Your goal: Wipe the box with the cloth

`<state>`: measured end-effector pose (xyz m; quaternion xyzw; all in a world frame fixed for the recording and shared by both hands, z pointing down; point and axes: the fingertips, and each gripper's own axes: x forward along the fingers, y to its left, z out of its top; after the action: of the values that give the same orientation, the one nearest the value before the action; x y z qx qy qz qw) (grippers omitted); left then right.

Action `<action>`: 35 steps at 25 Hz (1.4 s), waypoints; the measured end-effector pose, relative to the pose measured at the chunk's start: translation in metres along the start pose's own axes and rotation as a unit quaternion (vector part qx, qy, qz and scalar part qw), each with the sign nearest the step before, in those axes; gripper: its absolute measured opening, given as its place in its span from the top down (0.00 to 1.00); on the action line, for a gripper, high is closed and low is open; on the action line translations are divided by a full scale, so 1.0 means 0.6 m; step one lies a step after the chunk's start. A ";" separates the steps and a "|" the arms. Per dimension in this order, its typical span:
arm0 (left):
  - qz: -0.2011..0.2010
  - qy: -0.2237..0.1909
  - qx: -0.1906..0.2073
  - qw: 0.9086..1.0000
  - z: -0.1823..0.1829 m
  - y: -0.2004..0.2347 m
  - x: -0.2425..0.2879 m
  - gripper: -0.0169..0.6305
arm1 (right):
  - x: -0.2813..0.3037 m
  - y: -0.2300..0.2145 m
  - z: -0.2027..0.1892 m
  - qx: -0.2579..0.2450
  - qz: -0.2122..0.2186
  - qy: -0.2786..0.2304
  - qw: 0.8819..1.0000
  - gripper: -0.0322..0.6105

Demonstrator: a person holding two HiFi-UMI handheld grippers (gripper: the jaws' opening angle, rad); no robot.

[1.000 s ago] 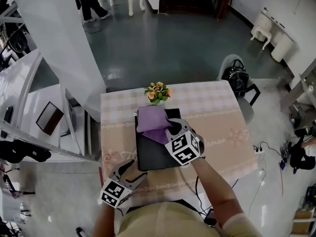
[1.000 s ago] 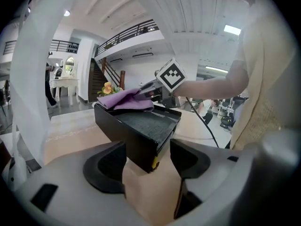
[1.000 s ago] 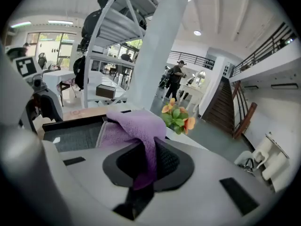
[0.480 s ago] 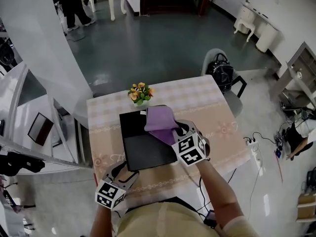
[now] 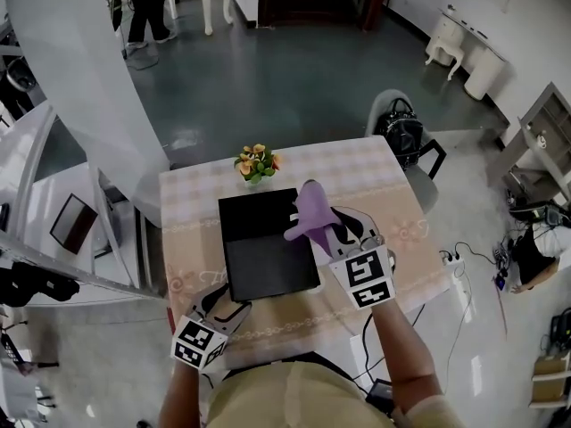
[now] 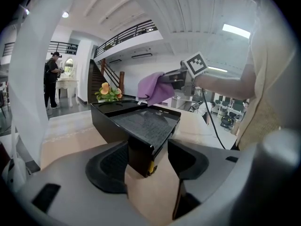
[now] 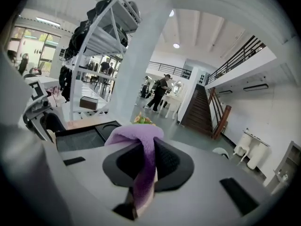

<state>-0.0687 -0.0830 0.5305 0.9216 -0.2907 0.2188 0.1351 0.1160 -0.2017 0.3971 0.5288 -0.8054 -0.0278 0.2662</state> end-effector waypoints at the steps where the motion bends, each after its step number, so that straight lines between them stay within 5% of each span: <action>1: 0.000 -0.002 -0.004 1.000 0.001 0.000 0.000 0.55 | -0.007 0.007 0.017 -0.001 0.006 -0.014 1.000 0.86; 8: 0.002 -0.020 -0.021 1.000 0.006 0.001 0.003 0.55 | -0.042 0.090 0.113 -0.012 0.092 -0.102 0.990 0.86; 21: 0.004 -0.025 -0.022 0.999 0.002 -0.001 0.004 0.56 | -0.024 0.274 0.134 -0.021 0.239 -0.089 0.967 0.86; 24: 0.004 -0.025 -0.019 0.999 -0.001 0.000 0.005 0.56 | -0.004 0.306 0.100 -0.033 0.254 -0.056 0.965 0.86; 27: 0.002 -0.023 -0.022 0.999 -0.002 0.000 0.005 0.56 | 0.027 0.338 0.034 -0.103 0.255 0.013 0.962 0.86; 35: -0.001 -0.014 -0.023 1.000 -0.007 -0.001 0.008 0.56 | 0.051 0.400 -0.057 -0.246 0.275 0.096 0.924 0.86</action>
<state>-0.0662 -0.0835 0.5362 0.9216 -0.2968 0.1985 0.1525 -0.0781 -0.1147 0.5167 0.2041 -0.8577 -0.0999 0.4612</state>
